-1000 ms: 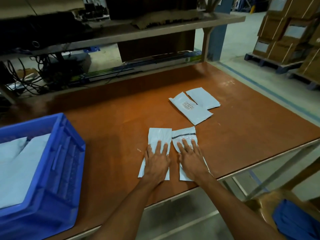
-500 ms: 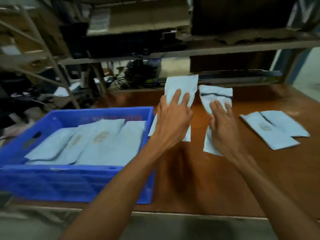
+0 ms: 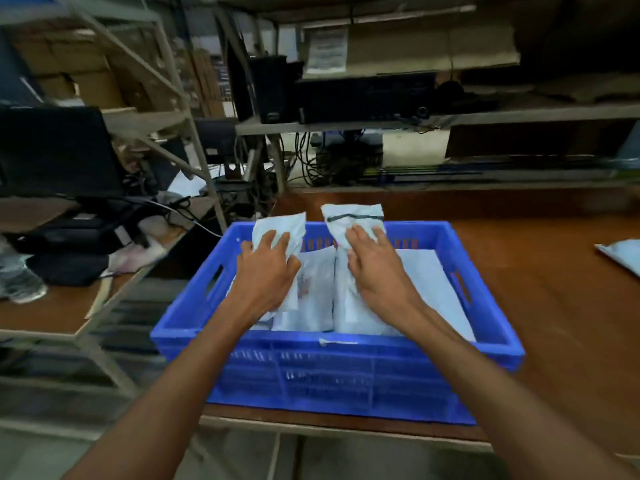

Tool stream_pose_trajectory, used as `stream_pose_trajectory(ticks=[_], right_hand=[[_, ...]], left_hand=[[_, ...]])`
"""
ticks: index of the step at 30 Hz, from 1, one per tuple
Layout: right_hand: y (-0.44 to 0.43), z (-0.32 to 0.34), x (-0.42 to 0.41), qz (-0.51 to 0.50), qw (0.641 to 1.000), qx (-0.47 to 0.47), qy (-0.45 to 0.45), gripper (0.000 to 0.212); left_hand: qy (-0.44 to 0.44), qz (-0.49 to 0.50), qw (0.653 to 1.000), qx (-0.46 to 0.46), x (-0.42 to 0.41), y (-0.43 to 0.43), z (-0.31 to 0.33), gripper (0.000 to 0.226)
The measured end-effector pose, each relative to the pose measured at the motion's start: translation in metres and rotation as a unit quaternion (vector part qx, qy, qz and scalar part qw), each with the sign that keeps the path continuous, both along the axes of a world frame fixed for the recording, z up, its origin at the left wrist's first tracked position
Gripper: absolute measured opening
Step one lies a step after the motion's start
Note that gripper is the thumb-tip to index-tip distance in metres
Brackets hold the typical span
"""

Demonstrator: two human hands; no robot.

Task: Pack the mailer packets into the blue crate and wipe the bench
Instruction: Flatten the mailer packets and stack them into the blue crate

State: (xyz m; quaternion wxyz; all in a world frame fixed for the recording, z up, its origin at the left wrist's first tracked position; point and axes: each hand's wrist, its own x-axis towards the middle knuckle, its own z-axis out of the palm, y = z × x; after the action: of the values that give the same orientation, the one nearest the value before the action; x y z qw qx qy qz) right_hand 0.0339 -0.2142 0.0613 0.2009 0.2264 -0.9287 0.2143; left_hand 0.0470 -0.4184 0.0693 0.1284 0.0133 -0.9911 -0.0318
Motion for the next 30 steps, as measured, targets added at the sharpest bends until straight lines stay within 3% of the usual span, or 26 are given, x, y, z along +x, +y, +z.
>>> stream_pose_trajectory(ticks=[5, 8, 11, 15, 19, 26, 30], right_hand=[[-0.044, -0.011, -0.007, -0.013, 0.998, 0.052, -0.014, 0.056], [-0.064, -0.018, -0.017, -0.028, 0.997, 0.064, -0.037, 0.044], [-0.086, -0.024, -0.023, -0.021, 0.991, 0.092, -0.091, 0.053], [-0.103, -0.029, -0.024, -0.017, 0.952, 0.193, -0.238, 0.051], [-0.097, -0.041, -0.024, -0.022, 0.92, 0.293, -0.26, 0.063], [-0.085, -0.048, -0.03, 0.021, 0.897, 0.342, -0.278, 0.065], [-0.072, -0.023, -0.035, 0.031, 0.934, 0.266, -0.236, 0.063]], left_hand=[[-0.025, 0.016, 0.999, 0.021, -0.01, -0.03, -0.015, 0.054], [-0.05, 0.028, 0.998, 0.038, -0.01, -0.044, -0.02, 0.054], [-0.113, 0.031, 0.991, 0.059, -0.016, -0.062, -0.032, 0.058], [-0.226, -0.001, 0.974, 0.015, -0.019, -0.075, -0.034, 0.057], [-0.284, -0.028, 0.958, -0.016, -0.025, -0.088, -0.045, 0.066], [-0.264, -0.041, 0.964, 0.012, -0.031, -0.094, -0.051, 0.069], [-0.179, -0.062, 0.982, 0.007, -0.049, -0.087, -0.053, 0.07]])
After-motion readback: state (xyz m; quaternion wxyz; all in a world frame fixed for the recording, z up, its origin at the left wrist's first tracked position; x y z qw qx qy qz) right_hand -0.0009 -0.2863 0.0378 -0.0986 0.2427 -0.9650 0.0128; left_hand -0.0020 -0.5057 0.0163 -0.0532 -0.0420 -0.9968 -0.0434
